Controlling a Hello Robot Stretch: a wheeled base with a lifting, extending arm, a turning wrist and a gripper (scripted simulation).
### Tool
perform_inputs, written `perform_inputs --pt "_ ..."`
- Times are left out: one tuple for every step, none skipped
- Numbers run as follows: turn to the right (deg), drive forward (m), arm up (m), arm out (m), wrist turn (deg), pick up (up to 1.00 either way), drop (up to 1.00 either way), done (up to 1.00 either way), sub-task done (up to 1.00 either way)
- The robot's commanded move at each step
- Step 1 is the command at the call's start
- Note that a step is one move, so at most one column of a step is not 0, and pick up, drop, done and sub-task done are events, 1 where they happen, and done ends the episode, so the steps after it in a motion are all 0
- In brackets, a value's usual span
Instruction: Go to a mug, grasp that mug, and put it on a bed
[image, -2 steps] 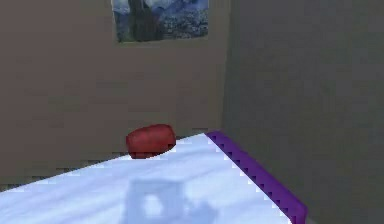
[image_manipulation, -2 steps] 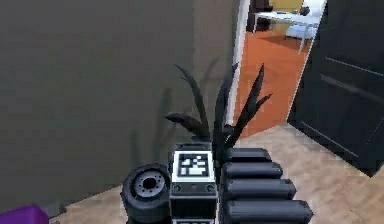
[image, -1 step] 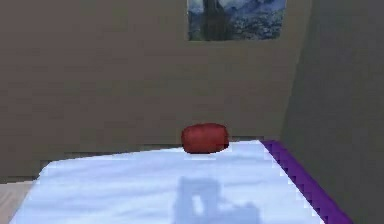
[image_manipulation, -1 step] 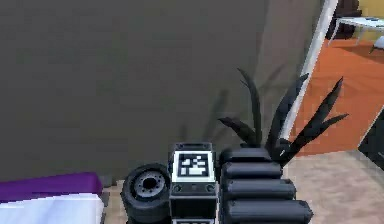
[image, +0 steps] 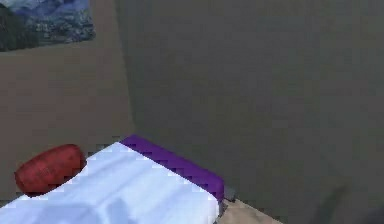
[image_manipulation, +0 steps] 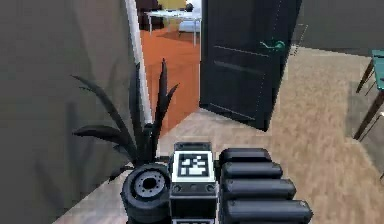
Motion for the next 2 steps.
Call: perform_inputs --pt "45.0 0.00 0.00 0.00 0.0 0.00 0.00 0.00 0.00" --pt "45.0 0.00 0.00 0.00 0.0 0.00 0.00 0.00 0.00"
